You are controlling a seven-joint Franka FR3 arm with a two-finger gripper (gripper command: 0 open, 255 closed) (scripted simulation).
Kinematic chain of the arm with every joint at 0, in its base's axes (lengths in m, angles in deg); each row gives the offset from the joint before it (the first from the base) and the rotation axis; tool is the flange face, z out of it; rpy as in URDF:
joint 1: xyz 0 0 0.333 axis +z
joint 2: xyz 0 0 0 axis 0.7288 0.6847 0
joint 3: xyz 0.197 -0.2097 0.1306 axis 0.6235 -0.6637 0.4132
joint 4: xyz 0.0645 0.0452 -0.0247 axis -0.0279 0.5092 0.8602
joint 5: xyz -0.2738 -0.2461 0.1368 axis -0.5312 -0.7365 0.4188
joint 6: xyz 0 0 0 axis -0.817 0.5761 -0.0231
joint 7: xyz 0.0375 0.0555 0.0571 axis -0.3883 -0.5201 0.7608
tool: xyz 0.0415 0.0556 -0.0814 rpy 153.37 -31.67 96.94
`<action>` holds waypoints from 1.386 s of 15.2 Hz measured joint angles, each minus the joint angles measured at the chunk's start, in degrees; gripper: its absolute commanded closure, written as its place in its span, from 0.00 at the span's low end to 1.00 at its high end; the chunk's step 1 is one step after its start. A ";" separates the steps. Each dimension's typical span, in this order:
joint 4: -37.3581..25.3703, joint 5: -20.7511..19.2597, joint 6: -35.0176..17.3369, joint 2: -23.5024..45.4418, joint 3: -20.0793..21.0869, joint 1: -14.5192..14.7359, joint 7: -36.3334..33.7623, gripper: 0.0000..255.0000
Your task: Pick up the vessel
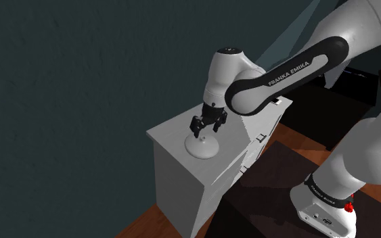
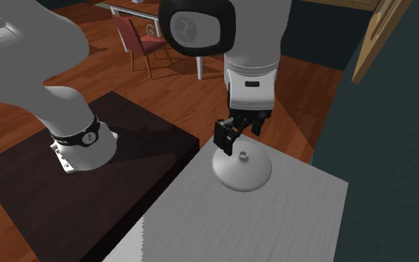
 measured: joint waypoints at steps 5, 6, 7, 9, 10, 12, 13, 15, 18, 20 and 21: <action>0.81 -2.20 -4.04 3.52 0.26 -0.35 -1.69 0.00; 0.87 -2.33 -4.28 3.71 0.26 -0.36 -1.77 1.00; 0.90 -2.39 -4.41 3.80 0.27 -0.37 -1.82 1.00; 0.92 -2.43 -4.52 3.83 0.27 -0.37 -1.86 1.00; 0.92 -2.44 -4.53 3.82 0.27 -0.37 -1.86 1.00; 0.91 -2.45 -4.54 3.82 0.27 -0.38 -1.87 1.00; 0.92 -2.44 -4.55 3.81 0.27 -0.38 -1.86 1.00; 0.94 -2.45 -4.56 3.81 0.27 -0.37 -1.88 1.00; 0.80 -1.88 -3.62 3.01 0.25 -0.31 -1.46 1.00; 0.32 -1.05 -1.98 1.76 0.15 -0.25 -0.75 1.00; 0.20 -0.70 -1.31 1.17 0.12 -0.18 -0.51 1.00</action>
